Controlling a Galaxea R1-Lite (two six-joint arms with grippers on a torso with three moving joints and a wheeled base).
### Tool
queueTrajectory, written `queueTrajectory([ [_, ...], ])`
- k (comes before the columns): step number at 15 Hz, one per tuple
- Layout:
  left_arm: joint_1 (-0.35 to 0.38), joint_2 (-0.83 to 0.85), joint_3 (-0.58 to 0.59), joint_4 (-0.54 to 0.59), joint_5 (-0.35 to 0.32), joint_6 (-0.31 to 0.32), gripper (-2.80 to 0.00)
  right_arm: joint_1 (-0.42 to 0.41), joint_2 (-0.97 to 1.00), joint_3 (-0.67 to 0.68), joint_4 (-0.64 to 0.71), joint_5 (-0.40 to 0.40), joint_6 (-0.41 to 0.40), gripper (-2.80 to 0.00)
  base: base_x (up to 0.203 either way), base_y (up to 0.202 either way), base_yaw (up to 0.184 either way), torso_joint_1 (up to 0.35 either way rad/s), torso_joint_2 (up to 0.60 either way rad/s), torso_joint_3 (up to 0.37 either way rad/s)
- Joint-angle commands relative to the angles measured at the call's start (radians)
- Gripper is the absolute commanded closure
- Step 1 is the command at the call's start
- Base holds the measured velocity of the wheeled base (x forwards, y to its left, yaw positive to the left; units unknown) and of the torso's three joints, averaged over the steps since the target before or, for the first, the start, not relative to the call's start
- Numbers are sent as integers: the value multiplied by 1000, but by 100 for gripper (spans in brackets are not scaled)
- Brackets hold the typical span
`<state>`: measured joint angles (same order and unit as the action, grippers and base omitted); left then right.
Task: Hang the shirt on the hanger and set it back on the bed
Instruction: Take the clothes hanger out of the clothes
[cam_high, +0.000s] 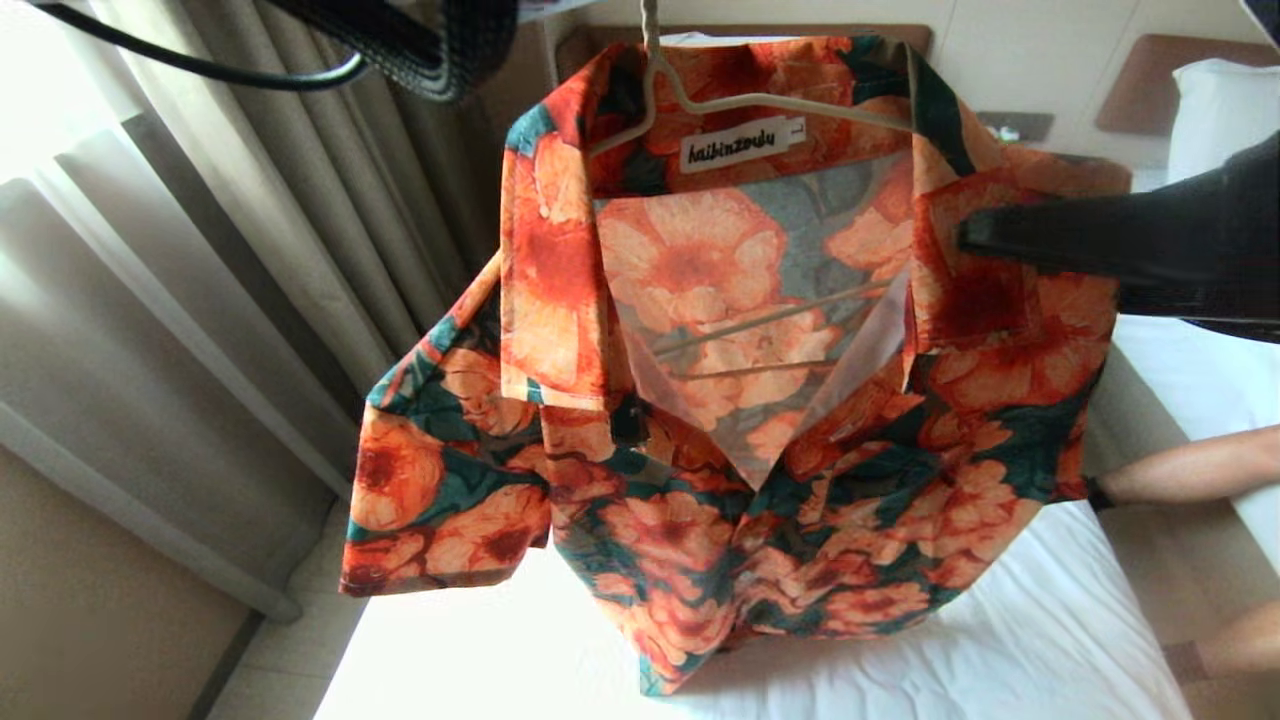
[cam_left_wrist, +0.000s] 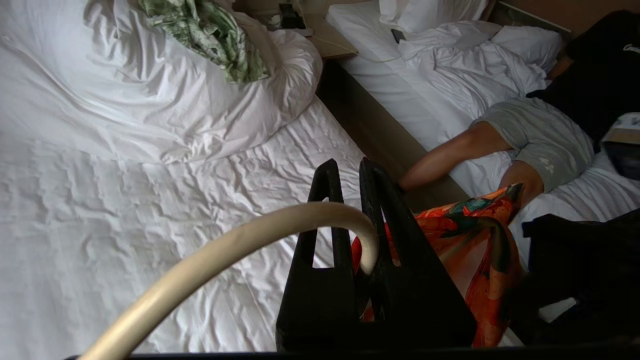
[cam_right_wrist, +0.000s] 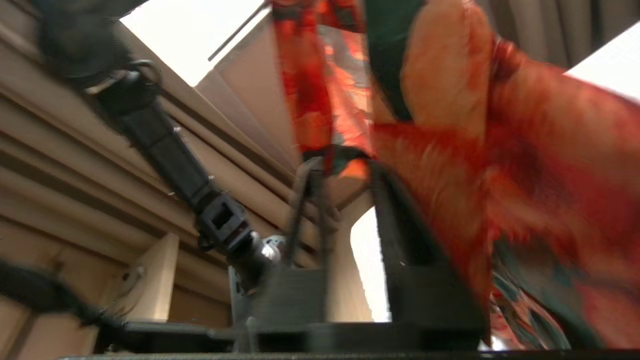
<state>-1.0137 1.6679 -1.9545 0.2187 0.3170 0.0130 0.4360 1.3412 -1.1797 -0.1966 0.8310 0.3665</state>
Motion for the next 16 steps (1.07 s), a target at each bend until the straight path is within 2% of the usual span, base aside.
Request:
queueTrajectory([
  [1, -2, 6, 0, 2, 2, 1, 0, 37, 53, -19, 0, -26, -7, -280, 0, 0, 0, 0, 0, 0],
  [6, 0, 14, 6, 0, -1, -1, 0, 54, 89, -64, 1, -31, -11, -280, 0, 0, 0, 0, 0, 0],
  [8, 5, 25, 6, 0, -1, -1, 0, 46, 38, -68, 31, -33, -11, -280, 0, 0, 0, 0, 0, 0],
  [11, 18, 39, 6, -4, -2, 1, 0, 35, -15, -102, 240, -51, -15, -280, 0, 0, 0, 0, 0, 0],
  [12, 18, 42, 5, -11, -9, 1, 0, 20, -16, -122, 319, -69, -39, -280, 0, 0, 0, 0, 0, 0],
  [14, 20, 44, 5, -18, -12, 1, 0, 0, -20, -131, 449, -88, -143, -280, 0, 0, 0, 0, 0, 0],
  [16, 24, 43, 6, -16, -10, 1, 0, -10, -36, -133, 493, -145, -164, -280, 0, 0, 0, 0, 0, 0],
])
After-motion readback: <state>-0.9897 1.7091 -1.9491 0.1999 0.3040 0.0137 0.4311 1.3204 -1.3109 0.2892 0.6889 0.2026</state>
